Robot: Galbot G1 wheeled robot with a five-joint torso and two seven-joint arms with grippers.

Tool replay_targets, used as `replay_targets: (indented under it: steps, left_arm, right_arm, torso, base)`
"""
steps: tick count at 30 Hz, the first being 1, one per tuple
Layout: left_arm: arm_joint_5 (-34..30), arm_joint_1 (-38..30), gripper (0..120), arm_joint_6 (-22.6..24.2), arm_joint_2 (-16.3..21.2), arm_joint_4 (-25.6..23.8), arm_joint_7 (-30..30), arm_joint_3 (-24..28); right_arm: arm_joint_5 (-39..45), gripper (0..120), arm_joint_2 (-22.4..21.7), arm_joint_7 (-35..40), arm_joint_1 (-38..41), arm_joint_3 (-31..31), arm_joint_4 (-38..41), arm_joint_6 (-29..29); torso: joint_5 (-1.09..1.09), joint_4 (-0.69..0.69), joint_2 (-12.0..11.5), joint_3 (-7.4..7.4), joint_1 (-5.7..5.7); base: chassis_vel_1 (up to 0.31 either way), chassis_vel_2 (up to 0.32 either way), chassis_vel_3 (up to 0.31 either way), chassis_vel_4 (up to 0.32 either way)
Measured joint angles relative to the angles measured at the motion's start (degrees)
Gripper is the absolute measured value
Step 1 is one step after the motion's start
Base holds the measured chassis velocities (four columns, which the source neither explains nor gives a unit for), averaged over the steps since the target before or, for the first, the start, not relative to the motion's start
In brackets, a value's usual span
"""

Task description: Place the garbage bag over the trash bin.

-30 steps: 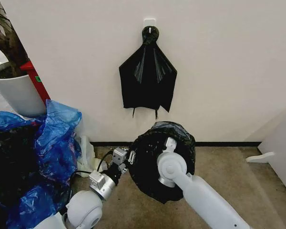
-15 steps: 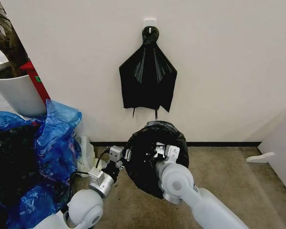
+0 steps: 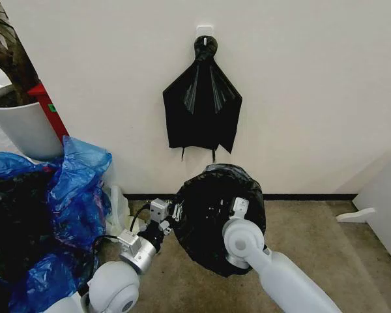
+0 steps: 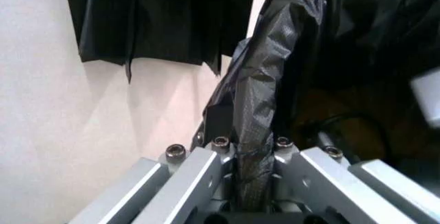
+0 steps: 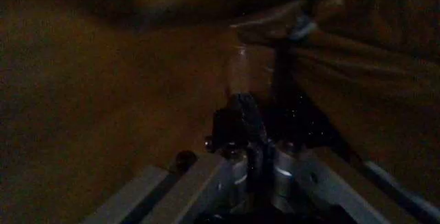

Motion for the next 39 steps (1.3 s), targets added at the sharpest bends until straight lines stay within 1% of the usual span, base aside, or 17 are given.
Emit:
replay_targets:
  steps: [5,9,13,15,18,24,25,27,28,29,31,32,33,36,37,38,39]
  left_arm:
    - [0.1,0.9,0,0.2,0.2,-1.3,0.9,-0.3]
    - [0.6,1.5,0,0.3,0.1,-1.7,1.0,-0.2]
    - [1.4,0.8,0,0.6,-0.4,0.6,-0.3,0.1]
    - [1.5,0.6,0,0.6,-0.5,1.1,-0.5,0.1]
    - [2.1,-0.2,0,0.6,-0.9,2.9,-0.9,0.3]
    - [0.6,-1.1,0,0.6,-1.2,5.2,-1.8,0.1]
    - [-0.4,-1.4,0,0.8,-1.3,5.7,-2.2,-0.2]
    - [-2.1,-1.9,0,1.4,-1.3,6.6,-2.5,-0.9]
    - [-2.8,-2.1,0,1.6,-1.3,7.0,-2.7,-1.2]
    - [-4.1,-2.3,0,1.9,-1.4,7.5,-3.0,-1.6]
    - [-4.7,-2.4,0,2.1,-1.4,7.7,-3.2,-1.7]
    - [-7.0,-2.6,0,2.8,-1.4,8.1,-3.9,-2.4]
    - [-8.7,-2.7,0,3.2,-1.4,8.3,-4.3,-2.9]
    - [-13.8,-2.9,0,4.4,-1.4,8.6,-5.5,-4.3]
    - [-16.2,-3.1,0,5.0,-1.4,8.9,-6.2,-5.0]
    - [-16.2,-3.1,0,5.0,-1.4,8.9,-6.2,-5.0]
    - [-17.5,-3.3,0,5.3,-1.5,9.1,-6.6,-5.2]
  right_arm:
    - [-0.3,0,0.0,0.0,0.0,0.5,-1.1,0.1]
    - [-0.3,0,-0.4,0.1,-0.1,0.6,-0.4,0.3]
    - [0.4,0,-1.7,1.0,-0.8,-0.5,4.2,0.6]
    - [0.5,0,-1.9,1.1,-0.9,-0.7,4.9,0.6]
    - [0.9,0,-2.2,1.6,-1.4,-2.0,8.1,0.7]
    - [1.4,0,-2.7,1.7,-2.6,-3.6,12.6,0.5]
    - [1.4,0,-3.0,0.9,-3.3,-3.7,14.1,0.4]
    - [0.2,0,-3.5,-1.5,-4.3,-4.0,16.5,0.5]
    - [-0.9,0,-3.9,-3.3,-4.9,-4.0,17.5,0.5]
    - [-3.4,0,-4.8,-6.9,-5.8,-3.8,18.9,0.5]
    - [-4.1,0,-5.0,-7.8,-6.0,-3.7,19.2,0.5]
    - [-7.2,0,-6.5,-11.7,-7.2,-3.0,21.2,0.1]
    - [-8.6,0,-7.4,-13.4,-8.0,-2.2,22.6,-0.4]
    - [-10.0,0,-10.1,-17.9,-11.1,2.1,27.6,-1.6]
    - [-10.1,8,-11.0,-20.2,-12.9,4.4,29.7,-1.7]
    - [-10.1,8,-11.0,-20.2,-12.9,4.4,29.7,-1.7]
    - [-10.2,10,-11.5,-21.5,-14.0,5.8,30.8,-1.7]
  torso:
    - [0.0,0.0,0.0,0.0,0.0]
    - [0.01,0.0,0.0,0.0,0.0]
    - [-0.01,-0.01,0.0,0.0,0.0]
    - [-0.02,-0.01,0.0,0.0,0.0]
    - [-0.01,0.0,0.0,0.0,0.0]
    - [-0.01,0.0,0.0,0.0,0.0]
    - [-0.01,-0.01,0.0,0.0,0.0]
    - [0.01,0.0,0.0,0.0,0.0]
    - [0.0,0.0,0.0,0.0,0.0]
    - [-0.01,0.0,0.0,0.0,0.0]
    - [-0.01,0.0,0.0,0.0,0.0]
    - [0.0,0.0,0.0,0.0,0.0]
    - [0.0,0.0,0.0,0.0,0.0]
    - [0.0,-0.01,0.0,0.0,0.0]
    - [0.0,0.0,0.0,0.0,0.0]
    - [0.0,0.0,0.0,0.0,0.0]
    - [0.0,0.0,0.0,0.0,0.0]
  base:
    - [0.0,0.0,0.0,0.0]
    - [0.0,0.0,0.0,0.0]
    - [0.0,0.0,0.0,0.0]
    - [0.0,0.0,0.0,0.0]
    - [0.0,0.0,0.0,0.0]
    - [0.0,0.0,0.0,0.0]
    - [0.0,0.0,0.0,0.0]
    - [0.0,0.0,0.0,0.0]
    - [0.0,0.0,0.0,0.0]
    - [0.0,0.0,0.0,0.0]
    - [0.0,0.0,0.0,0.0]
    - [0.0,0.0,0.0,0.0]
    - [0.0,0.0,0.0,0.0]
    - [0.0,0.0,0.0,0.0]
    - [0.0,0.0,0.0,0.0]
    - [0.0,0.0,0.0,0.0]
    - [0.0,0.0,0.0,0.0]
